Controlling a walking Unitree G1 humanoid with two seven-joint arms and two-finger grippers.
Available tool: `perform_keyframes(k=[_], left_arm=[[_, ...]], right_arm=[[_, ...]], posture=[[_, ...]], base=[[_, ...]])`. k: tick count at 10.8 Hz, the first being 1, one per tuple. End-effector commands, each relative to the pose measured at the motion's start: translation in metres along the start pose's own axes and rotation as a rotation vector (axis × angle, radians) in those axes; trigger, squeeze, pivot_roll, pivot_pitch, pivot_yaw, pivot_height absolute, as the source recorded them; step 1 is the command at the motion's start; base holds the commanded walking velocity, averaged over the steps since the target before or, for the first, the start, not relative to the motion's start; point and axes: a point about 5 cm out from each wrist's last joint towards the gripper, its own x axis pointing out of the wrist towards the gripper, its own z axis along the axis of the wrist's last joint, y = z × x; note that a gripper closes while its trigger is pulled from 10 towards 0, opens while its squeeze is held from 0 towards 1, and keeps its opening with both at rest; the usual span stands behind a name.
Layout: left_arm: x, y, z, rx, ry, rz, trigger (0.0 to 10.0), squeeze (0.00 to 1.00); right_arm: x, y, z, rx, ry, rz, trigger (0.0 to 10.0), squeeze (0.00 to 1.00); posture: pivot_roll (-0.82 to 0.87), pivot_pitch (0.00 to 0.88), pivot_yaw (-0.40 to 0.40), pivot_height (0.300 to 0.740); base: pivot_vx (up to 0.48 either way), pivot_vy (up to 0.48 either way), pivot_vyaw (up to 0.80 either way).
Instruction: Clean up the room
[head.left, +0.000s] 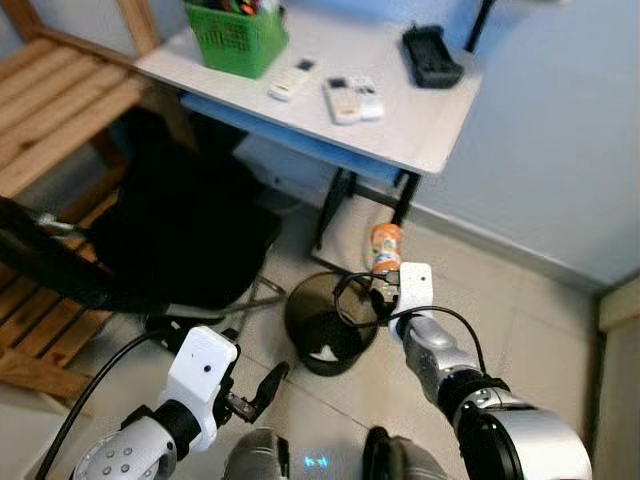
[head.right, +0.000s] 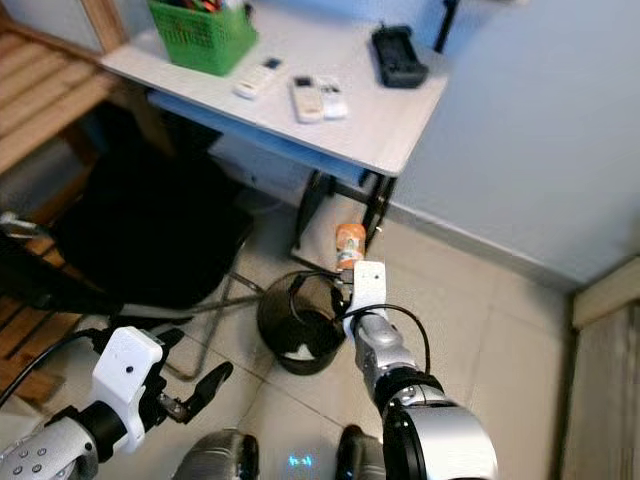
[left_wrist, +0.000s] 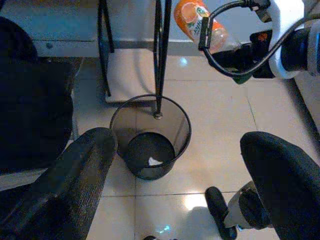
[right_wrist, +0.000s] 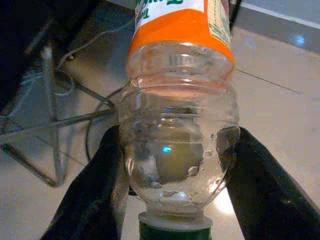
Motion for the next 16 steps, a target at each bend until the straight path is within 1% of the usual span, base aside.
perform_keyframes(k=[1, 3, 4, 6, 7, 9, 10, 12, 14, 16], left_arm=[[-0.001, -0.003, -0.001, -0.005, 0.005, -0.014, 10.0, 0.0], [0.0, -0.007, 0.001, -0.001, 0.005, -0.05, 10.0, 0.0], [-0.001, -0.009, 0.0, 0.008, 0.015, -0.071, 10.0, 0.0], [-0.002, -0.006, -0.001, 0.018, 0.025, -0.069, 10.0, 0.0], [0.004, -0.005, 0.001, 0.02, 0.007, -0.05, 10.0, 0.0], [0.013, -0.005, 0.003, 0.014, -0.028, -0.015, 10.0, 0.0], [0.021, -0.009, 0.004, -0.009, -0.047, -0.006, 10.0, 0.0], [0.031, -0.014, 0.006, -0.022, -0.07, -0.001, 10.0, 0.0], [0.033, -0.011, 0.006, -0.026, -0.081, 0.022, 10.0, 0.0], [0.033, -0.007, 0.005, -0.013, -0.074, 0.038, 10.0, 0.0]], right_arm=[[-0.003, -0.002, -0.016, -0.015, 0.044, -0.007, 10.0, 0.0], [-0.006, -0.004, -0.026, -0.016, 0.084, -0.025, 10.0, 0.0], [-0.007, -0.006, -0.031, 0.005, 0.11, -0.037, 10.0, 0.0], [-0.008, -0.007, -0.039, 0.071, 0.171, -0.032, 10.0, 0.0], [-0.008, -0.013, -0.038, 0.103, 0.175, -0.047, 10.0, 0.0], [-0.006, -0.021, -0.027, 0.076, 0.135, -0.05, 10.0, 0.0], [-0.006, -0.024, -0.023, 0.047, 0.119, -0.037, 10.0, 0.0], [-0.006, -0.028, -0.024, 0.029, 0.135, -0.033, 10.0, 0.0], [-0.005, -0.026, -0.022, -0.001, 0.147, -0.019, 10.0, 0.0], [-0.004, -0.02, -0.019, -0.013, 0.134, -0.009, 10.0, 0.0]], posture=[[0.38, 0.248, 0.004, 0.74], [0.38, 0.259, 0.013, 0.74], [0.39, 0.261, 0.019, 0.74], [0.39, 0.262, 0.011, 0.74], [0.38, 0.259, -0.001, 0.74], [0.34, 0.238, -0.037, 0.74], [0.33, 0.222, -0.059, 0.74], [0.33, 0.209, -0.084, 0.74], [0.34, 0.201, -0.096, 0.74], [0.35, 0.196, -0.098, 0.74]], base=[[0.0, 0.0, 0.0], [0.0, 0.0, 0.0], [0.0, 0.0, 0.0], [0.0, 0.0, 0.0], [0.0, 0.0, 0.0], [0.0, 0.0, 0.0], [0.0, 0.0, 0.0], [0.0, 0.0, 0.0], [0.0, 0.0, 0.79], [0.0, 0.0, 0.78]])
